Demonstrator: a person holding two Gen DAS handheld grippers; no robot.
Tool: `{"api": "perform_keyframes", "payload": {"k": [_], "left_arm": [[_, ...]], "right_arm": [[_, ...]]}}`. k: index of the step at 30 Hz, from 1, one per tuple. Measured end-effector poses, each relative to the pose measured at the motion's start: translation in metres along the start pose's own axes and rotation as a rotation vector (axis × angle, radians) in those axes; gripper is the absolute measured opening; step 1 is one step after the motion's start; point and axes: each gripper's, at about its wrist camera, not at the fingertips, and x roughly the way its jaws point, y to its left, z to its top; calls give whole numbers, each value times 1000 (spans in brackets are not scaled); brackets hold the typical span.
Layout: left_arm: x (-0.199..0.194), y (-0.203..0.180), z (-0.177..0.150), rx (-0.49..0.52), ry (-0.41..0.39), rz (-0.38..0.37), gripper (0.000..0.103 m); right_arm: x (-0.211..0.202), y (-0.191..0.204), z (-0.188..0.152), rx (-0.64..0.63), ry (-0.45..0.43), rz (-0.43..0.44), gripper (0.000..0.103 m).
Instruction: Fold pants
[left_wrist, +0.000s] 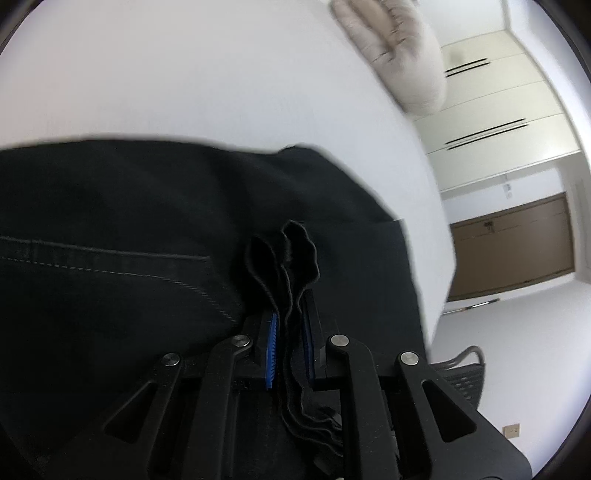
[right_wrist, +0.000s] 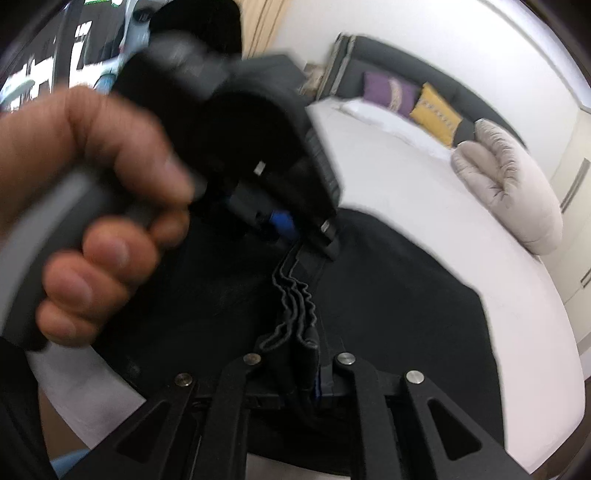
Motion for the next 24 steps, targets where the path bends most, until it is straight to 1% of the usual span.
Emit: {"api": "perform_keyframes", "payload": {"k": [1,2,3,4,5,6,7,9,10,11,12,13,14,15,16,18,19,20,21,23,24], "left_arm": [[0,3,0,5,-5,-7,11],[-1,2,0,8,-13,-7,11],[-4,1,-2,12,-21,5,13],[-11,-2,-3,20,-37,37,14],[-12,-7,-5,23,-56,65,15],[-23,-10,-5,27,-93,109,15],[-37,-13,-5,29,-145,167,14],[-55,-22,-3,58,-195,226,14],[-61,-34,-4,104,-220,252,14],[-63,-48,-6,161,-236,270,14],[-63,-58,-11,197,-238,274,14],[-53,-71,-16,251,-218,276,14],[-47,-74,-24,282,-196,278,14],[-36,-75,-28,312,-163,286,15],[-20,-76,-34,335,-126,312,15],[11,-70,-45,373,-50,369,14],[16,-69,-50,414,-62,386,14],[17,-71,-54,463,-94,378,14],[18,-71,-56,469,-95,387,14],[19,-70,-54,453,-85,385,14],[20,-70,-52,451,-79,383,14]], "right_arm": [[-1,0,-1,9,-12,-8,15],[-4,-3,-1,18,-13,-2,18],[-7,-7,0,32,-11,24,23],[-9,-11,0,43,-10,44,38],[-13,-18,0,60,-9,80,61],[-22,-26,-1,86,-12,143,69],[-31,-34,-3,114,-25,202,73],[-48,-57,-10,200,-41,326,73],[-51,-74,-14,259,-28,400,68],[-51,-96,-20,342,-13,496,51],[-48,-118,-25,422,3,564,40],[-42,-144,-31,515,17,612,24],[-35,-174,-39,608,11,638,19],[-29,-195,-46,673,6,664,17],[-18,-225,-52,748,12,715,13],[1,-264,-59,840,16,759,13],[13,-277,-61,876,31,797,13],[26,-291,-61,909,36,822,12],[39,-304,-60,934,37,830,13],[70,-320,-55,986,62,887,12],[82,-323,-54,1008,70,900,12]]}}
